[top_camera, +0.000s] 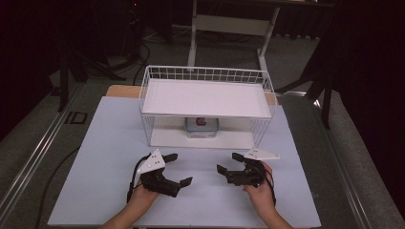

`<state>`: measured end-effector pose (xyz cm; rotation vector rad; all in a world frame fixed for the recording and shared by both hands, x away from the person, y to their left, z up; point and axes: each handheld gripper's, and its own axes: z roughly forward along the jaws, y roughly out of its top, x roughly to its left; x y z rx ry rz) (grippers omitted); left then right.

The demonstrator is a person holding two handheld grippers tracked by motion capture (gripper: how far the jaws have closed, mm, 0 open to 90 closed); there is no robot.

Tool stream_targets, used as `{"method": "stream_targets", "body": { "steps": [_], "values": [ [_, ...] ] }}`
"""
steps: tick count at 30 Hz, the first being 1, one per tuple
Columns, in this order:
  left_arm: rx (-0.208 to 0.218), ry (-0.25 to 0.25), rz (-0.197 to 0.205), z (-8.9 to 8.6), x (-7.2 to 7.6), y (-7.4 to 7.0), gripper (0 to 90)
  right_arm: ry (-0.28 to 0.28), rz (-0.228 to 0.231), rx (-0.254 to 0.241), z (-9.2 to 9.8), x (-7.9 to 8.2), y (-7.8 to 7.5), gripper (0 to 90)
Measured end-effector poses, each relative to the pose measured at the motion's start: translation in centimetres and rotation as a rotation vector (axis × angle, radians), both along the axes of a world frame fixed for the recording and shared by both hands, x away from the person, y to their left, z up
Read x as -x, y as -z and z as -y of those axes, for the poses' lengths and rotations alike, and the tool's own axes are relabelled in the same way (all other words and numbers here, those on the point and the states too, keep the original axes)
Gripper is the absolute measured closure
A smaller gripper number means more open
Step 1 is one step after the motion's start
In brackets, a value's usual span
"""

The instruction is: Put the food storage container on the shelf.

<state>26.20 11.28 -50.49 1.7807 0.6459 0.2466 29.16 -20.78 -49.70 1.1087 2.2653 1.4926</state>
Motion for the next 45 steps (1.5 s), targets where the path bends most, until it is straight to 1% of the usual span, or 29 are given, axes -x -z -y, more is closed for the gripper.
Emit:
{"method": "stream_targets", "body": {
  "steps": [4,5,7,11,13,15,17,18,19,20,21,22,23,27,29,30,31,33,37,38,40,41,45],
  "values": [
    [0.000,0.003,0.001,0.1,0.0,0.0,1.5,0.000,-0.004,0.016,1.1,0.7,0.0,15.2],
    [0.002,0.005,0.002,0.0,0.0,0.0,1.5,-0.003,-0.004,0.028,1.4,1.0,0.1,15.2],
    [0.001,0.005,0.003,0.0,0.0,0.0,1.5,0.001,0.008,0.042,1.9,1.4,0.1,15.2],
    [-0.002,0.007,-0.001,0.1,-0.1,0.0,1.5,0.009,0.000,0.028,2.9,2.0,0.4,15.3],
    [-0.004,0.010,0.003,0.1,0.0,0.0,1.5,0.010,0.003,0.022,3.1,2.2,0.4,15.3],
    [0.000,0.017,0.002,0.2,0.1,0.0,1.5,0.000,0.013,0.011,3.3,2.4,0.4,15.4],
    [-0.002,0.018,0.034,0.3,0.3,-0.1,1.5,-0.002,0.033,0.008,3.4,2.6,0.4,15.5],
    [-0.006,0.022,0.042,0.4,0.3,-0.2,1.5,-0.008,0.053,0.004,3.5,2.7,0.4,15.5],
    [-0.005,0.029,0.042,0.4,0.4,-0.2,1.5,-0.020,0.070,0.003,3.6,2.8,0.4,15.5],
    [-0.005,0.032,0.039,0.4,0.4,-0.3,1.5,-0.026,0.082,0.012,3.7,2.8,0.5,15.5],
    [-0.006,0.036,0.036,0.4,0.5,-0.3,1.5,-0.034,0.088,0.010,3.8,2.8,0.5,15.5],
    [-0.002,0.043,0.035,0.4,0.5,-0.3,1.5,-0.047,0.090,-0.008,3.9,2.8,0.6,15.5],
    [0.002,0.048,0.028,0.4,0.5,-0.3,1.5,-0.053,0.093,-0.009,4.0,2.7,0.7,15.5],
    [0.001,0.056,0.022,0.5,0.6,-0.1,1.5,-0.074,0.126,0.013,3.9,2.5,0.9,15.5],
    [-0.006,0.077,0.018,0.8,0.5,0.2,1.5,-0.081,0.156,0.026,3.6,2.4,1.0,16.2],
    [-0.014,0.085,0.022,0.9,0.4,0.3,1.5,-0.079,0.191,0.037,3.5,2.4,1.0,19.0],
    [-0.021,0.094,0.025,1.0,0.4,0.4,1.5,-0.077,0.219,0.045,3.4,2.3,1.1,19.2],
    [-0.030,0.113,0.035,1.2,0.4,0.6,1.5,-0.096,0.211,0.055,3.2,2.1,1.4,19.0],
    [-0.071,0.123,0.068,1.3,0.4,0.9,1.5,-0.132,0.207,0.097,2.7,1.9,2.1,17.6],
    [-0.079,0.123,0.063,1.3,0.3,1.0,1.5,-0.136,0.204,0.091,2.6,1.8,2.2,17.6],
    [-0.072,0.120,0.049,1.2,0.2,1.0,1.5,-0.134,0.192,0.079,2.6,1.7,2.3,17.6],
    [-0.071,0.118,0.044,1.2,0.2,1.1,1.5,-0.134,0.194,0.081,2.6,1.7,2.3,17.7],
    [-0.076,0.113,0.052,1.2,0.2,1.1,1.5,-0.128,0.220,0.094,2.9,1.6,2.2,17.8]
  ]
}}
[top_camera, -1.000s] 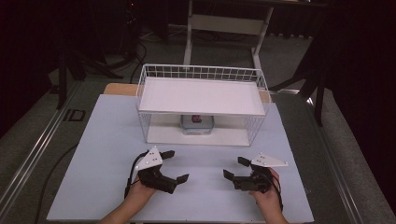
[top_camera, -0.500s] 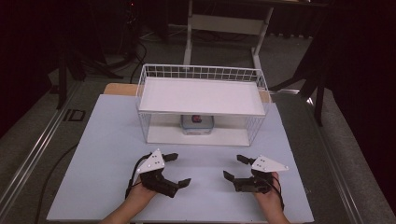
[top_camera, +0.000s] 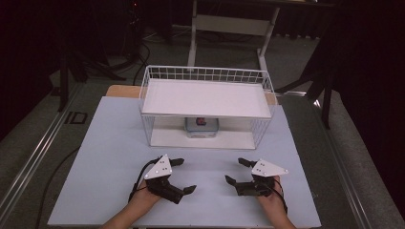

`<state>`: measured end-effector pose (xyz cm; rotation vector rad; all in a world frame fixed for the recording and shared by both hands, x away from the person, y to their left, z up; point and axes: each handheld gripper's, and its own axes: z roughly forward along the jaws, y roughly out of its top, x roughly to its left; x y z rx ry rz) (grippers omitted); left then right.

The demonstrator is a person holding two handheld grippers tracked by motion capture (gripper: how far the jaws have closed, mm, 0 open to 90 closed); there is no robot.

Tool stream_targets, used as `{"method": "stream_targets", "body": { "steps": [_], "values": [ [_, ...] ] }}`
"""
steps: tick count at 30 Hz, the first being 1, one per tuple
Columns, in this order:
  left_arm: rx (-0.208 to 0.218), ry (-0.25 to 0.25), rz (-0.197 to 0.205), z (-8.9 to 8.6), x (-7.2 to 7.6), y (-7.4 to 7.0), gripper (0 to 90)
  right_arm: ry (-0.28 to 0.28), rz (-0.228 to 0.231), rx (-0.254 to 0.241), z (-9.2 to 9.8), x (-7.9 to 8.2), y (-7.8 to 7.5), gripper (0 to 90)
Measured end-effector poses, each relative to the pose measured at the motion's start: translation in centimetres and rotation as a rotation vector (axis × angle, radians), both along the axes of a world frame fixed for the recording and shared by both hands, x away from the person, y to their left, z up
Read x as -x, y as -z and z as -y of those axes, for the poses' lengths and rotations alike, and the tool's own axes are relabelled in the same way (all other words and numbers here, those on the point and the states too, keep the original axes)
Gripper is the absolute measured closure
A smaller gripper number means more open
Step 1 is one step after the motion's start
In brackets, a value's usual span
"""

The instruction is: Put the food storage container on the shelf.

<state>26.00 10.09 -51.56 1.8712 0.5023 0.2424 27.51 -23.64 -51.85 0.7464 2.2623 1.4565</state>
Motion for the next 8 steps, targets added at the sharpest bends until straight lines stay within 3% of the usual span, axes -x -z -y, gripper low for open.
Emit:
{"method": "stream_targets", "body": {
  "steps": [8],
  "values": [
    [-0.006,0.002,-0.006,0.01,-0.06,0.08,1.5,0.025,0.003,0.024,0.35,-0.31,0.35,17.9]
  ]
}}
